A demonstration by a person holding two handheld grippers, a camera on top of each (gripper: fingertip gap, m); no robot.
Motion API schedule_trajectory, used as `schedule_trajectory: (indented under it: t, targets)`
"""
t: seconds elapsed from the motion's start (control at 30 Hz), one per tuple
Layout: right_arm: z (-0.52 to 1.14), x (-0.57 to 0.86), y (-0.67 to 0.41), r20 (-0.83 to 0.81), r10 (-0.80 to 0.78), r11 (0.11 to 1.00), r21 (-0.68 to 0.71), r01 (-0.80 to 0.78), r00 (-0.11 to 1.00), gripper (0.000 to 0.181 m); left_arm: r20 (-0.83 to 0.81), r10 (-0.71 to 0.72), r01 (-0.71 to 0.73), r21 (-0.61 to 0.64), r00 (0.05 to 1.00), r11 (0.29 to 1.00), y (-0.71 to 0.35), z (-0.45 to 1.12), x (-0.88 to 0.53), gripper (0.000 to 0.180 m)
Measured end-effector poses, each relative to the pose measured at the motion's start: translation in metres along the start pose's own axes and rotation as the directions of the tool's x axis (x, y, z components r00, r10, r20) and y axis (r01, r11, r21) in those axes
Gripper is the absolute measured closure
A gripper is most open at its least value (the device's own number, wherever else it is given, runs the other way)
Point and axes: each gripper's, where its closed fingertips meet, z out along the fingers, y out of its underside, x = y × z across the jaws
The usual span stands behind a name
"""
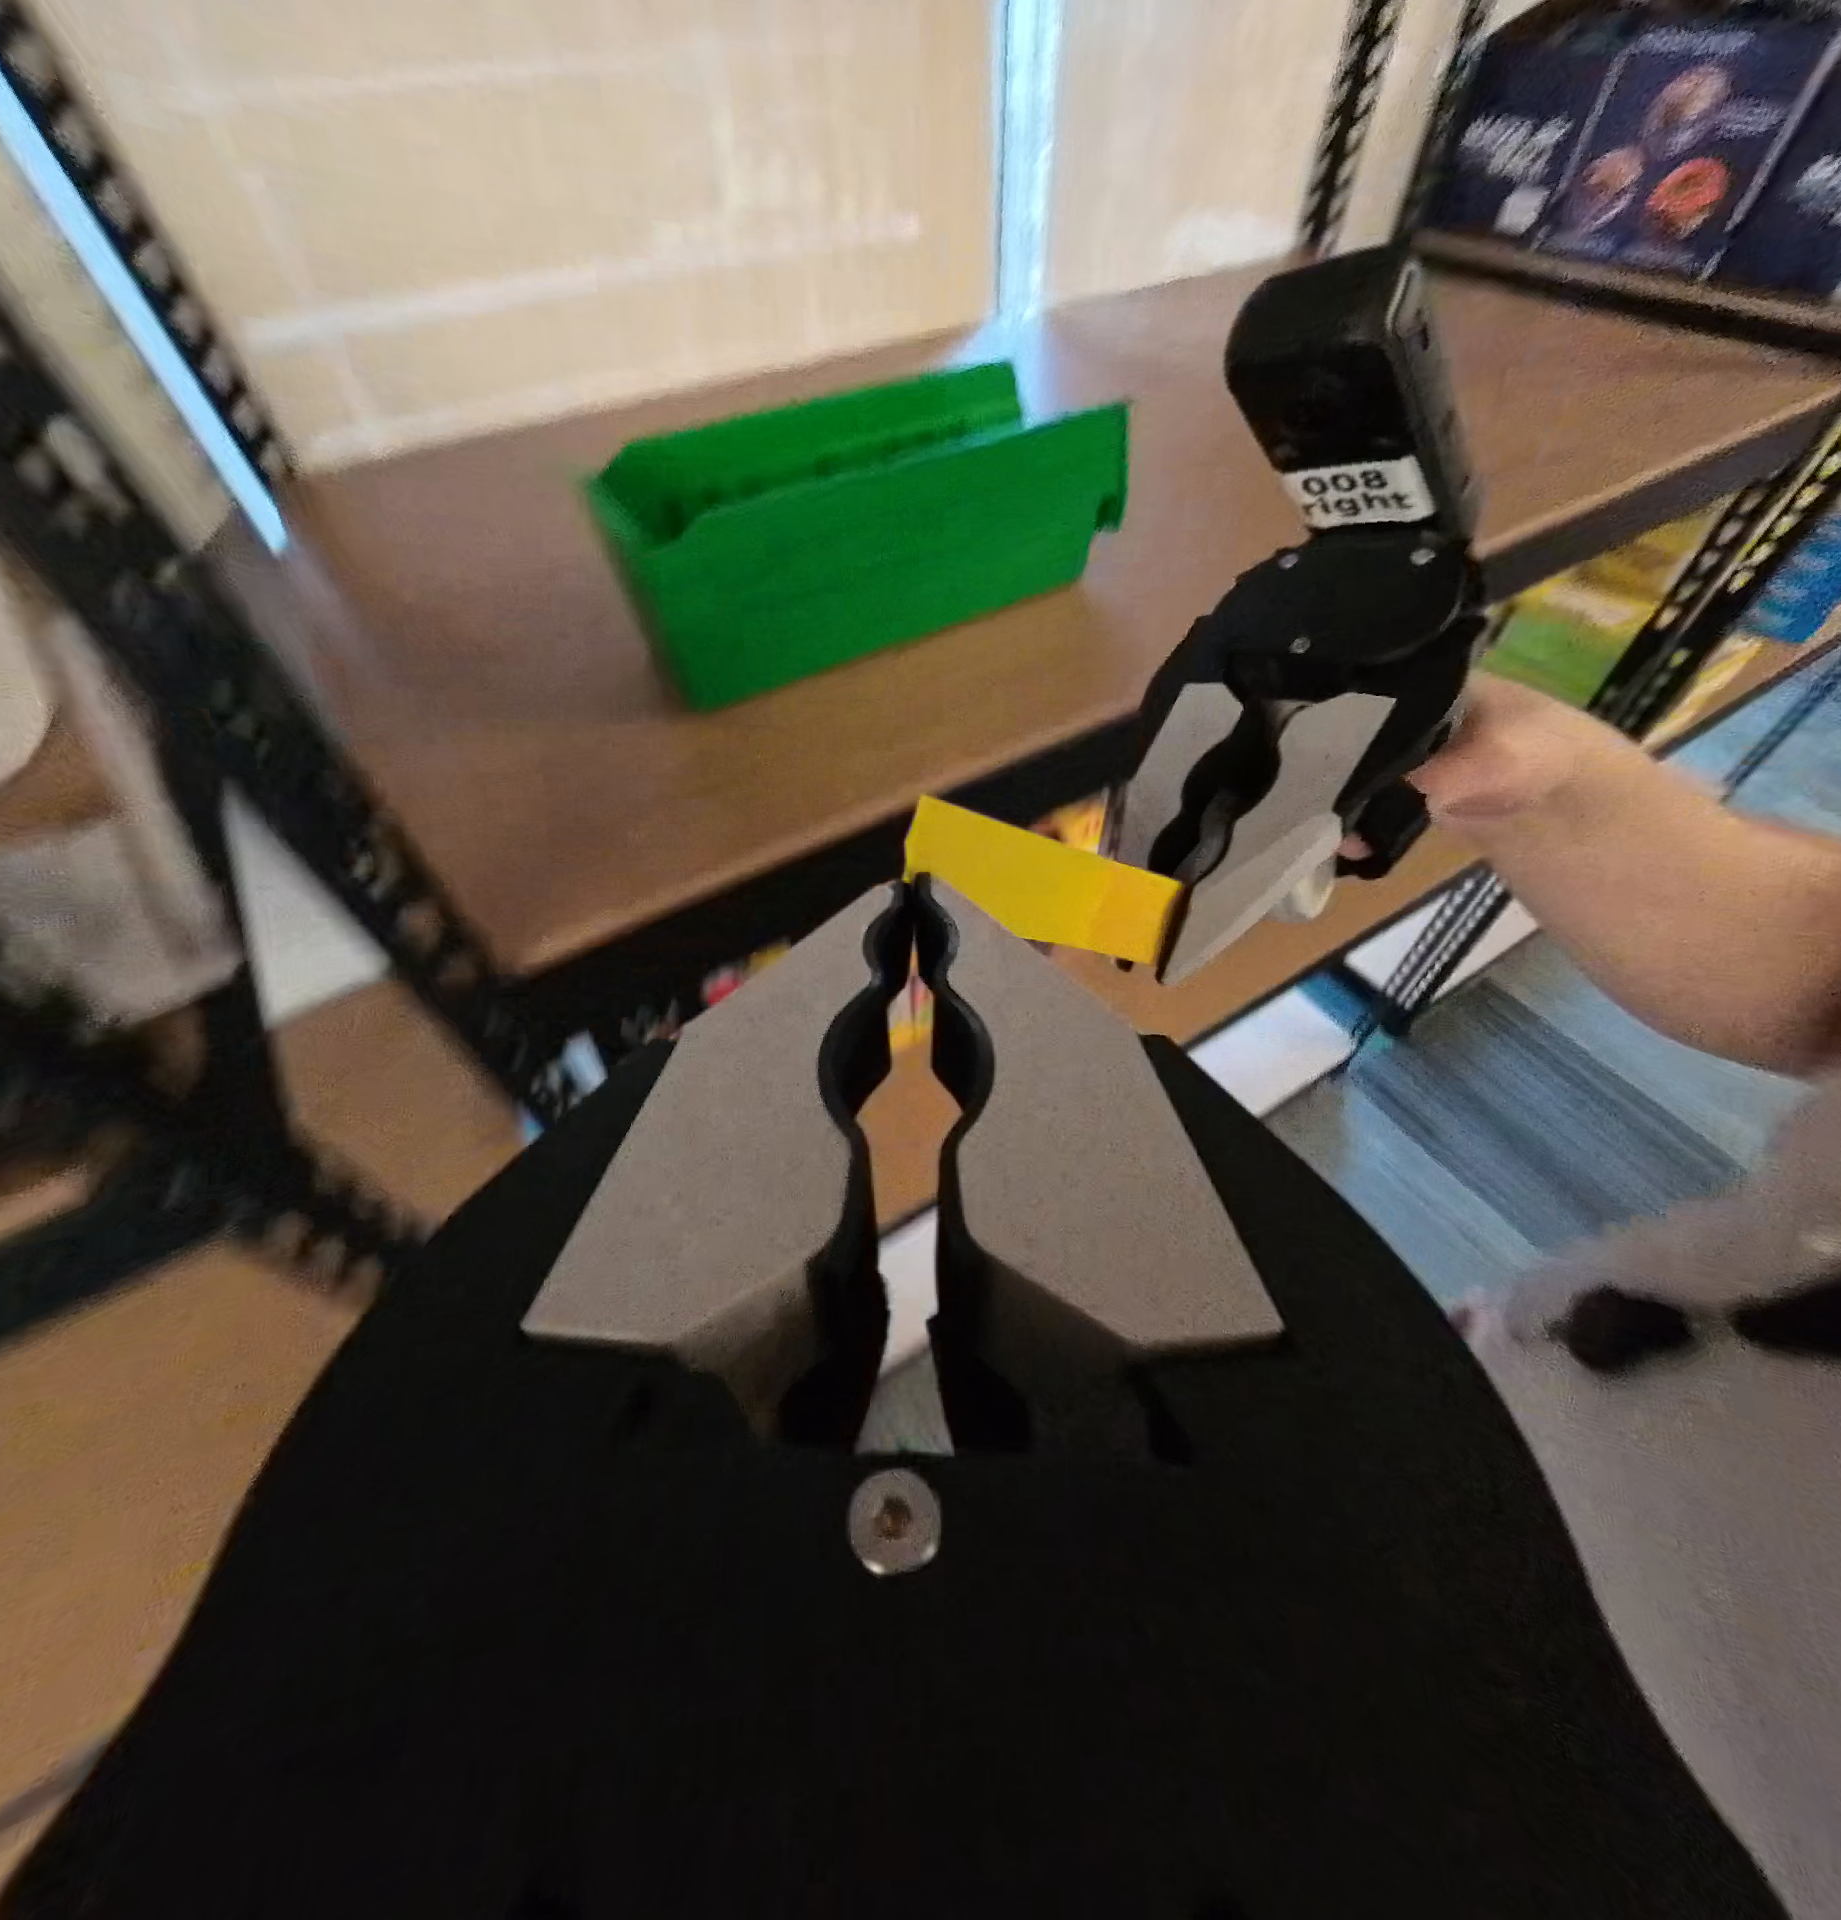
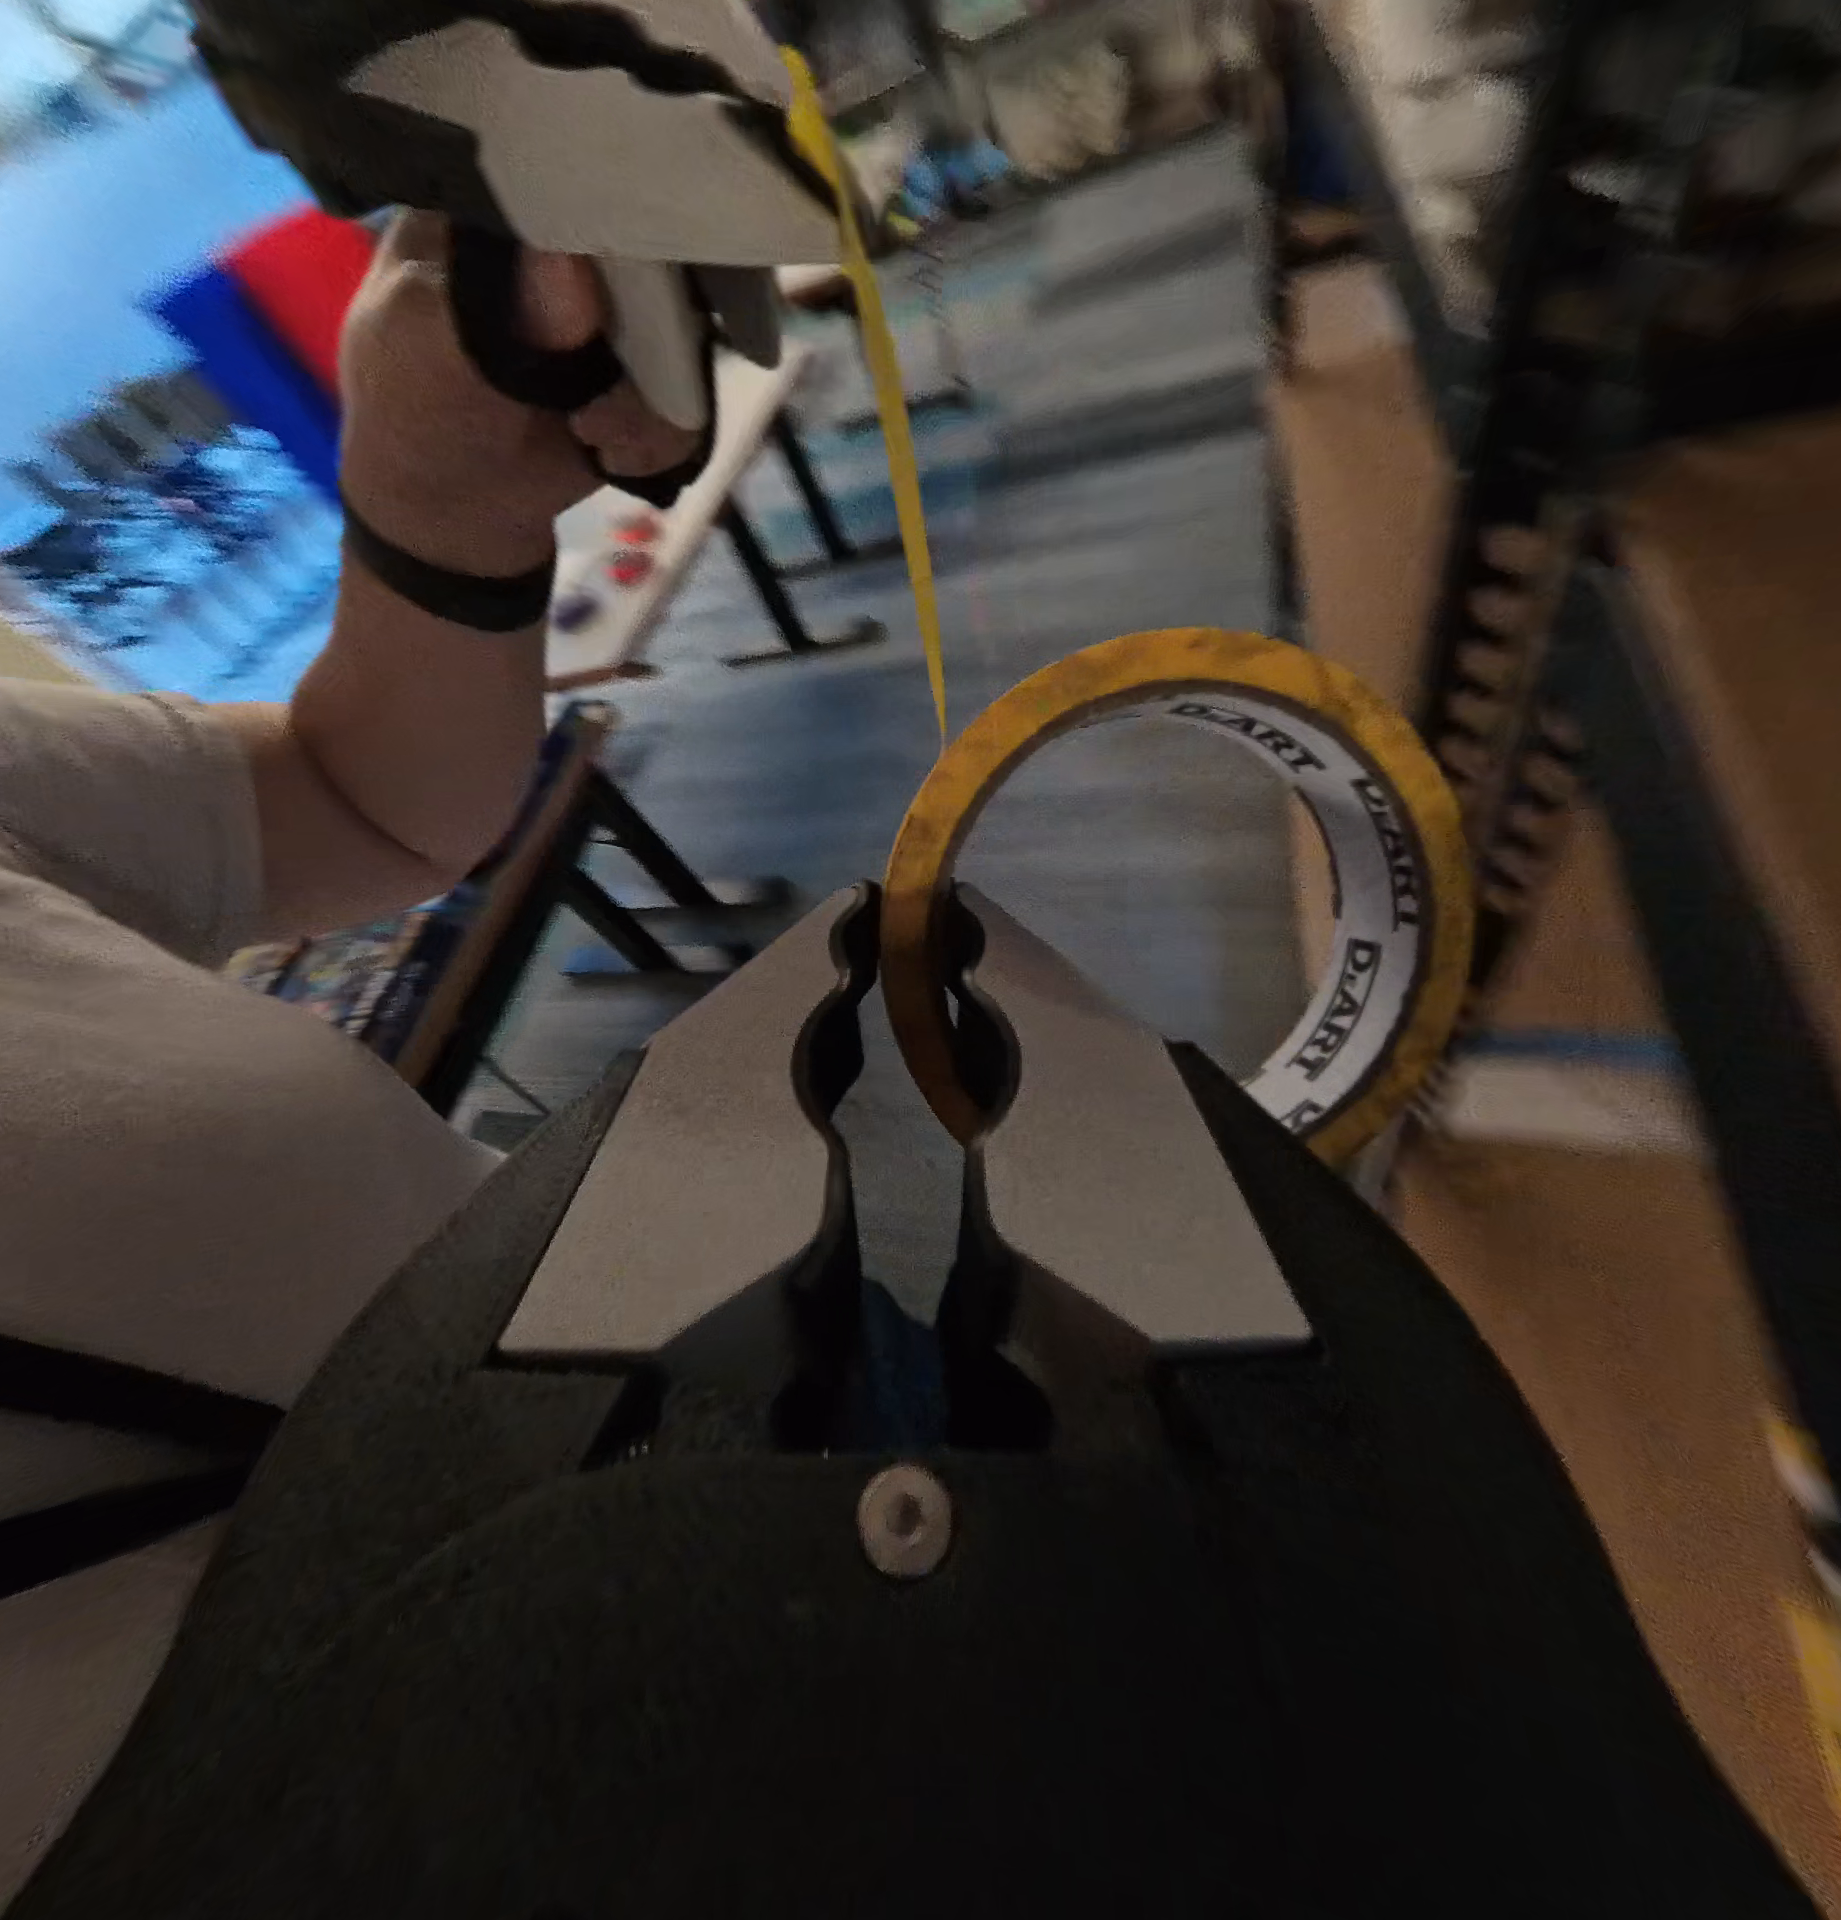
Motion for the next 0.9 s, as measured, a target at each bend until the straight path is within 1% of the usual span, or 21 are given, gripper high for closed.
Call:
schedule_trajectory:
  t: [0.1,0.13,0.17,0.23,0.33,0.43,0.53,0.63,0.7,0.73,0.83,0.9]
  targets:
    - [0.076,-0.042,0.008,0.250,-0.059,0.997,0.053,0.047,0.966,0.171,0.126,-0.055,0.078,-0.184,0.991,0.980,0.050,-0.078,-0.006,0.180]
    - [0.104,-0.053,0.014,0.321,-0.052,0.998,0.057,0.035,0.946,0.170,0.179,-0.070,0.115,-0.253,0.981,0.961,0.075,-0.105,-0.009,0.180]
    - [0.134,-0.061,0.022,0.385,-0.021,0.999,0.033,0.009,0.923,0.168,0.230,-0.089,0.159,-0.308,0.969,0.938,0.100,-0.132,-0.012,0.180]
    - [0.197,-0.083,0.037,0.516,0.047,0.999,-0.031,-0.037,0.855,0.165,0.332,-0.140,0.261,-0.356,0.933,0.897,0.149,-0.186,-0.019,0.180]
    - [0.296,-0.123,0.054,0.661,0.103,0.994,-0.089,-0.058,0.743,0.161,0.471,-0.219,0.410,-0.354,0.855,0.841,0.214,-0.272,-0.031,0.180]
    - [0.397,-0.164,0.069,0.744,0.107,0.991,-0.133,-0.011,0.659,0.158,0.577,-0.245,0.510,-0.355,0.779,0.783,0.270,-0.357,-0.043,0.180]
    - [0.495,-0.203,0.077,0.813,0.049,0.993,-0.101,0.058,0.580,0.155,0.685,-0.206,0.591,-0.390,0.699,0.706,0.323,-0.442,-0.061,0.180]
    - [0.588,-0.238,0.081,0.845,0.098,0.987,-0.150,0.057,0.526,0.153,0.753,-0.204,0.676,-0.393,0.625,0.623,0.367,-0.517,-0.076,0.180]
    - [0.640,-0.253,0.082,0.849,0.106,0.983,-0.169,0.076,0.518,0.149,0.797,-0.179,0.719,-0.393,0.577,0.573,0.391,-0.566,-0.087,0.180]
    - [0.662,-0.259,0.079,0.853,0.096,0.983,-0.163,0.087,0.513,0.146,0.823,-0.138,0.735,-0.400,0.551,0.548,0.403,-0.595,-0.095,0.180]
    - [0.721,-0.259,0.071,0.861,0.023,0.976,-0.130,0.176,0.509,0.142,0.874,-0.036,0.790,-0.419,0.484,0.447,0.434,-0.678,-0.118,0.180]
    - [0.760,-0.249,0.061,0.865,-0.009,0.968,-0.119,0.222,0.502,0.140,0.904,-0.023,0.838,-0.385,0.426,0.387,0.450,-0.729,-0.136,0.180]
